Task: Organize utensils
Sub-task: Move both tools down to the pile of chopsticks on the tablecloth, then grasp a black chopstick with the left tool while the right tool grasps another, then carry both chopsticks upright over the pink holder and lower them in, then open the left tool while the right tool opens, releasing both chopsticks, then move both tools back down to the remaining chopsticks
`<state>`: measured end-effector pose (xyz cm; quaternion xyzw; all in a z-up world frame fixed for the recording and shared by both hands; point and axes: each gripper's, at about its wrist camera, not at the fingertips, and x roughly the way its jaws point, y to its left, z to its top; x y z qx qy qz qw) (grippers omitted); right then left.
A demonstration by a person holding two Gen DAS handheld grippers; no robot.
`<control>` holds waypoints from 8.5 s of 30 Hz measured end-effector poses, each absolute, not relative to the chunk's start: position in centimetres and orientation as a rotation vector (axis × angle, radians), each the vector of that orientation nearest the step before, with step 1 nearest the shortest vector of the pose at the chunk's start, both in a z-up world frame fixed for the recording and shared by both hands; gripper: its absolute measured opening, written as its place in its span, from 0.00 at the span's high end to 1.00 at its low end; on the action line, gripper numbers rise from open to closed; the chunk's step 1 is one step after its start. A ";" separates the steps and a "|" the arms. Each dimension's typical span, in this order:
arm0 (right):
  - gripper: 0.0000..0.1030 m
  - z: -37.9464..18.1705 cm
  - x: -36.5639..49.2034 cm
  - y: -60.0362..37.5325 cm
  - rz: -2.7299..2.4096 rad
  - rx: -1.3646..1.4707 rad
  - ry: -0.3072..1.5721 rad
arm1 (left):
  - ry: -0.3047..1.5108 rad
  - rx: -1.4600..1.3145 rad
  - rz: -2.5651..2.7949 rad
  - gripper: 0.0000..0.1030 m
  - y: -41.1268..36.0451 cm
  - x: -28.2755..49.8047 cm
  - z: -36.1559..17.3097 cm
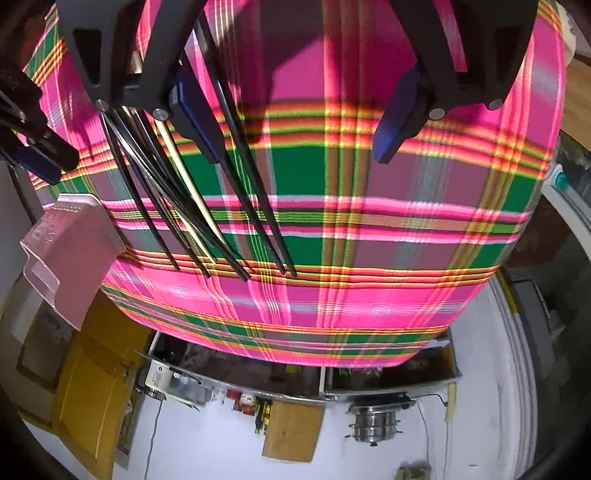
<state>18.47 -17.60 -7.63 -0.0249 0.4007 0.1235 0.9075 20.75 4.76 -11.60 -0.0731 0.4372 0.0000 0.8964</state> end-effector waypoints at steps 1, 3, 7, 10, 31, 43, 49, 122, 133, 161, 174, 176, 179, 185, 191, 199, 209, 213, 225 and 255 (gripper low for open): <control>0.53 -7.9 18.9 -17.5 0.256 -0.051 0.834 | 0.916 -0.156 0.000 0.20 4.7 21.4 -11.8; 0.61 -8.7 20.2 -17.3 0.254 -0.050 0.860 | 0.931 -0.164 0.002 0.22 4.8 22.2 -12.2; 0.66 -9.5 22.2 -16.7 0.261 -0.039 0.877 | 0.953 -0.175 0.011 0.26 5.1 23.6 -12.8; 0.69 -9.8 23.4 -16.3 0.268 -0.042 0.884 | 0.951 -0.177 0.016 0.28 5.3 24.2 -12.9; 0.87 -11.4 29.5 -13.2 0.280 -0.097 0.956 | 0.951 -0.041 0.014 0.77 3.6 27.6 -12.8; 0.95 -9.7 30.3 -13.0 0.323 -0.045 0.955 | 0.954 -0.145 -0.056 0.95 4.8 27.3 -11.5; 0.95 -7.8 28.7 -13.3 0.333 -0.041 0.912 | 0.899 -0.135 -0.087 0.95 4.8 25.8 -8.9; 0.95 8.0 18.9 -24.1 0.296 0.138 0.626 | 0.673 -0.084 -0.420 0.95 -5.9 20.8 7.5; 0.95 11.3 20.1 -29.5 0.220 0.189 0.556 | 0.637 -0.099 -0.526 0.95 -12.3 24.8 10.7; 0.94 4.7 28.5 -30.7 0.194 0.249 0.699 | 0.742 -0.096 -0.500 0.95 -14.6 32.0 3.9; 0.57 4.5 26.6 -31.2 0.161 0.243 0.684 | 0.703 -0.111 -0.499 0.79 -12.9 29.2 5.0; 0.57 4.6 26.0 -31.3 0.156 0.244 0.677 | 0.690 -0.106 -0.496 0.79 -12.6 28.2 5.3; 0.57 5.0 24.5 -31.4 0.146 0.230 0.664 | 0.660 -0.097 -0.485 0.79 -11.9 26.4 5.7; 0.57 5.7 20.5 -30.0 0.169 0.192 0.617 | 0.629 -0.102 -0.453 0.79 -9.4 22.7 5.4; 0.57 5.2 17.2 -27.7 0.208 0.163 0.595 | 0.647 -0.105 -0.385 0.79 -6.4 19.5 3.4; 0.57 3.8 14.5 -25.0 0.250 0.138 0.606 | 0.686 -0.128 -0.322 0.79 -2.4 15.9 0.9; 0.57 1.6 13.7 -22.8 0.327 0.156 0.665 | 0.746 -0.152 -0.274 0.79 0.3 13.8 -2.0; 0.57 0.8 13.9 -22.0 0.350 0.155 0.693 | 0.761 -0.171 -0.264 0.79 0.8 14.0 -2.8; 0.66 -1.9 16.0 -18.7 0.405 0.055 0.762 | 0.844 -0.251 -0.226 0.79 2.4 17.6 -6.7; 0.86 -8.2 24.3 -10.9 0.531 -0.054 0.911 | 0.921 -0.223 -0.140 0.91 3.7 26.3 -12.9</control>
